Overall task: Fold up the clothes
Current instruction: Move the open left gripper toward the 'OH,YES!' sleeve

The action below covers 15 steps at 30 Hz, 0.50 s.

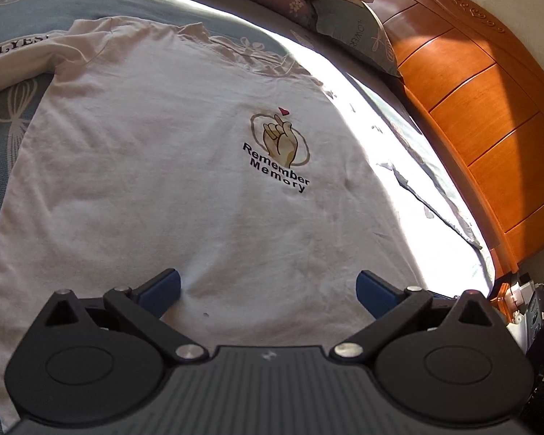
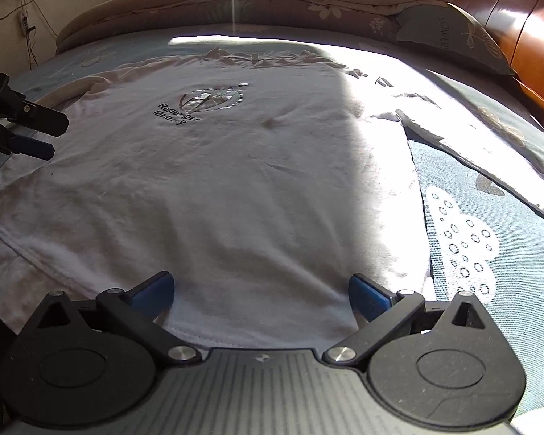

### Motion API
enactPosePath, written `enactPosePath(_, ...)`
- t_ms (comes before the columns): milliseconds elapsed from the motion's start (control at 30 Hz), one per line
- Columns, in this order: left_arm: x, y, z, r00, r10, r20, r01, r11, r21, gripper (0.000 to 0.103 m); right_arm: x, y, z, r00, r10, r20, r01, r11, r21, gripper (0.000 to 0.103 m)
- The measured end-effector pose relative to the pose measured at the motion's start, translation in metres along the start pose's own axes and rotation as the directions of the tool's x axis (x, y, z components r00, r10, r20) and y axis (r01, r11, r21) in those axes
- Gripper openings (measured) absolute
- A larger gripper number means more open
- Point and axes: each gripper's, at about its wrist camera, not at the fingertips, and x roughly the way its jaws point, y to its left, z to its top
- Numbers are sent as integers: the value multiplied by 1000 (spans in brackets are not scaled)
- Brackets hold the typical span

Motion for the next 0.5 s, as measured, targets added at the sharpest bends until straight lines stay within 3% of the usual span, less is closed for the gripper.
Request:
enactPosePath(200, -7, 12, -6, 997, -70, 18, 69, 997, 35, 102, 1, 0, 0, 1000, -9, 6, 8, 1000, 14, 103)
enactPosePath(367, -7, 9, -8, 997, -77, 5, 76, 992, 99, 102, 2, -1, 0, 999, -21, 24, 20, 999, 30, 103)
enactPosePath(500, -9, 11, -10, 996, -88, 22, 86, 993, 83, 102, 2, -2, -2, 999, -23, 38, 21, 999, 33, 103)
